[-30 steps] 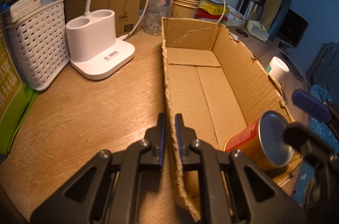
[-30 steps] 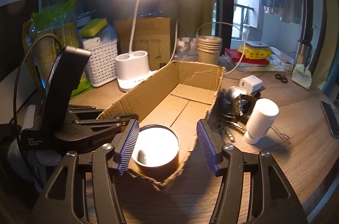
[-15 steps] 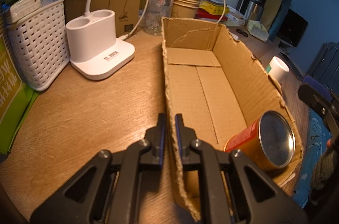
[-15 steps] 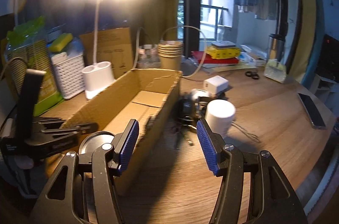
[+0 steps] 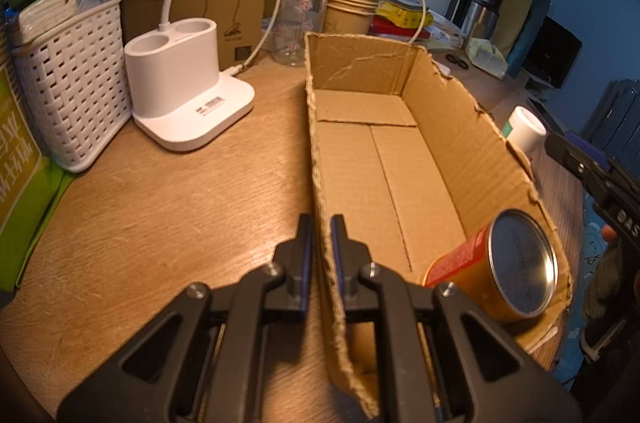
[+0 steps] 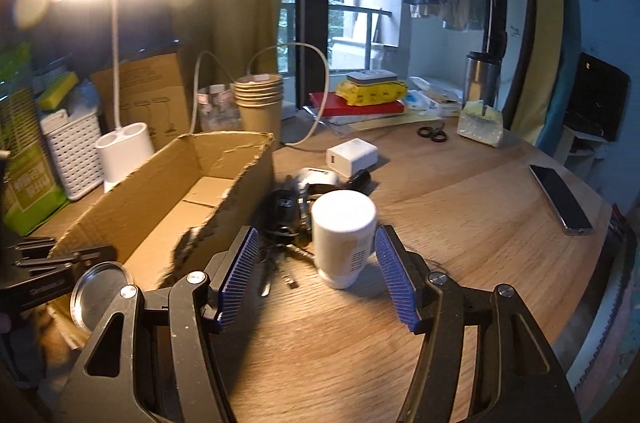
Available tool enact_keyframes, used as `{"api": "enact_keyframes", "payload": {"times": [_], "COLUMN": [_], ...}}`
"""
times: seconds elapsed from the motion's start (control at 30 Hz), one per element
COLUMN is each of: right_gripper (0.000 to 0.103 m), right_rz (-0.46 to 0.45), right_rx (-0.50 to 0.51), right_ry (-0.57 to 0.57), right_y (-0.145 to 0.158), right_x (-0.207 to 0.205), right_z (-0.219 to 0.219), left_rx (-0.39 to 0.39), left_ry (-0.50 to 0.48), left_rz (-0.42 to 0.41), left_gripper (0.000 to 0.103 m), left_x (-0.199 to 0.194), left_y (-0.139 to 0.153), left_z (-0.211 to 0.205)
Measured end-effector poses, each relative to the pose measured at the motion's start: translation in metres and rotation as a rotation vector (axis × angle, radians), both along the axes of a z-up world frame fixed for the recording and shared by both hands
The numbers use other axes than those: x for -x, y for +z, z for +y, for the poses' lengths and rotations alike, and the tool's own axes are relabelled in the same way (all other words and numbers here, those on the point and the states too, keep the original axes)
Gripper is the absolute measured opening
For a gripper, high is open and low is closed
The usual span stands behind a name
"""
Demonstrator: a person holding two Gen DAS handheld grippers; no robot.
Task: Organize rigid objects
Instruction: 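Grasp the white cylindrical bottle with the right gripper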
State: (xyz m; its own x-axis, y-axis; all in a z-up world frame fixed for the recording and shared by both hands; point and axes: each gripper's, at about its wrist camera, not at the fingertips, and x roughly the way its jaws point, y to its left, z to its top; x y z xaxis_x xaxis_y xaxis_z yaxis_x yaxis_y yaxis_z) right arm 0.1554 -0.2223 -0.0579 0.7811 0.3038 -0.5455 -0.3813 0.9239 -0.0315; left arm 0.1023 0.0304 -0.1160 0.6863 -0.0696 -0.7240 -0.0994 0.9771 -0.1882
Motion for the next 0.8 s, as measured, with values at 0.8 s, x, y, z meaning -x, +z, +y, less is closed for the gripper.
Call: {"api": "enact_keyframes", "payload": {"times": [0.8], "right_gripper": [0.046], "right_rz": [0.035], "right_rx": [0.015], "right_ry": [-0.039], "right_y": [-0.019], "right_x": [-0.039], "right_z": [0.001], "left_rx": [-0.001], "left_ry": [0.001], "left_rz": [0.0], "left_gripper": [0.01], "left_x": [0.0], "left_y": [0.0], "left_z": [0.0]}}
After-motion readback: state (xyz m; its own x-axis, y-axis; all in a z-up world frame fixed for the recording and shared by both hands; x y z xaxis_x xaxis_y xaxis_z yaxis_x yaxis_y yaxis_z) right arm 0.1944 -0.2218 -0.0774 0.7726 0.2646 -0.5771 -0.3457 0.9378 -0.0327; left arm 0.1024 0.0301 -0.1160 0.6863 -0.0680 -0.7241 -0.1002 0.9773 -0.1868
